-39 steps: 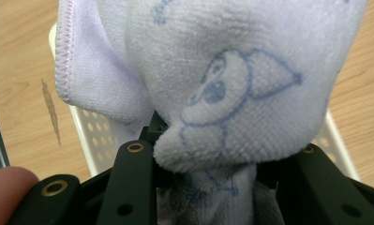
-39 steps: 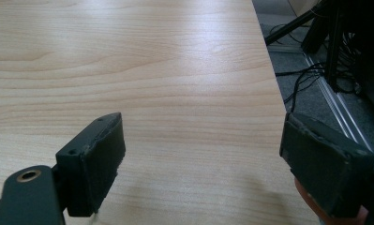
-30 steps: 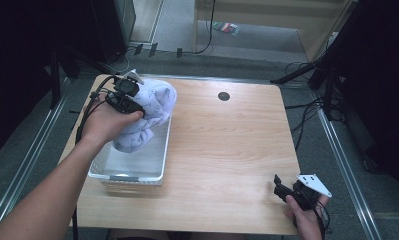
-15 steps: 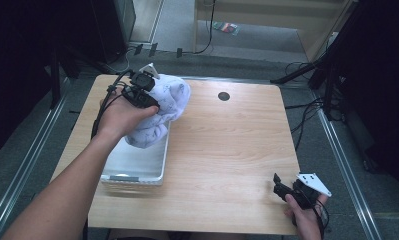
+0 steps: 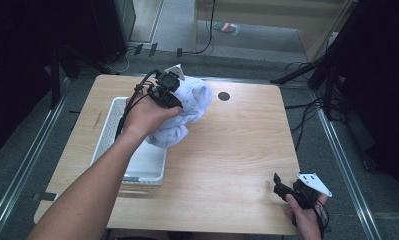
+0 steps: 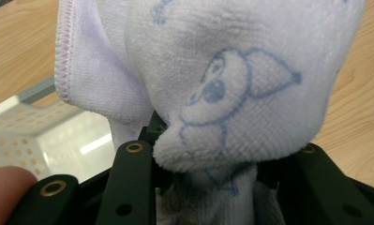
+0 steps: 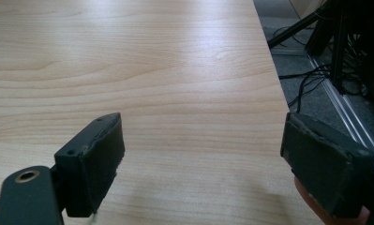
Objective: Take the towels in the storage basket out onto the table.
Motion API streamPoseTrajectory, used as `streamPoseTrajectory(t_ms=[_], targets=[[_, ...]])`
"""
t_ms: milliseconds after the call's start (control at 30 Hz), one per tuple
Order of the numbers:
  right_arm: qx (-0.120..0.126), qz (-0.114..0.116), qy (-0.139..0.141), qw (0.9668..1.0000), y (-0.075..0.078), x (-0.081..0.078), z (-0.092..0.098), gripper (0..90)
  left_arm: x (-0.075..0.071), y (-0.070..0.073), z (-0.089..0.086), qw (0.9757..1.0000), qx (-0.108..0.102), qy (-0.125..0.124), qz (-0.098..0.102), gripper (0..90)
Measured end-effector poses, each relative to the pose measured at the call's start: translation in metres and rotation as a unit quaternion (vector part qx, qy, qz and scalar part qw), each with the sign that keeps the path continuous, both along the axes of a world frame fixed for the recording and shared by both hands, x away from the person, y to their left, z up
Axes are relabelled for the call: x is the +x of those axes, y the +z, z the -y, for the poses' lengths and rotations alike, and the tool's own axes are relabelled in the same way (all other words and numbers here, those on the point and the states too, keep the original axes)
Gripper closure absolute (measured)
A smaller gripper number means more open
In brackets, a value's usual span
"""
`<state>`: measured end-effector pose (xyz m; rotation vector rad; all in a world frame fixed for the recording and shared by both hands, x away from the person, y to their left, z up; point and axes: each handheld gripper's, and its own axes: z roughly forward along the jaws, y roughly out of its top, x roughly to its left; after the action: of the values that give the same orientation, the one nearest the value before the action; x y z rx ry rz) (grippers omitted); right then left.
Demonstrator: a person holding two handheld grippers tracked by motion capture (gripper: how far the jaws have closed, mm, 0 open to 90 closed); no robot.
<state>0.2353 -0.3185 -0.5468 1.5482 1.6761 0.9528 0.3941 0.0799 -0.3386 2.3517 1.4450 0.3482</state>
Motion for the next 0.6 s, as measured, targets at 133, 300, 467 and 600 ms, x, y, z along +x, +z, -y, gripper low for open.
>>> streamPoseTrajectory(t_ms=[133,300,467,600], targets=[[0.001,0.003,-0.001,1.0000,0.000,0.001,0.000,13.9,0.003,-0.003,0.012,1.0000,-0.005,-0.004,-0.003,60.6],[0.000,0.004,0.003,1.0000,0.000,0.001,0.000,13.6,0.004,-0.008,0.028,0.9999,-0.005,-0.010,-0.006,60.6],[0.000,0.007,0.004,1.0000,0.000,0.001,0.000,13.7,0.006,-0.011,0.042,0.9998,-0.008,-0.015,-0.012,60.6],[0.001,0.006,0.005,1.0000,0.000,0.001,0.000,13.7,0.006,-0.015,0.051,0.9996,-0.013,-0.022,-0.013,60.5]])
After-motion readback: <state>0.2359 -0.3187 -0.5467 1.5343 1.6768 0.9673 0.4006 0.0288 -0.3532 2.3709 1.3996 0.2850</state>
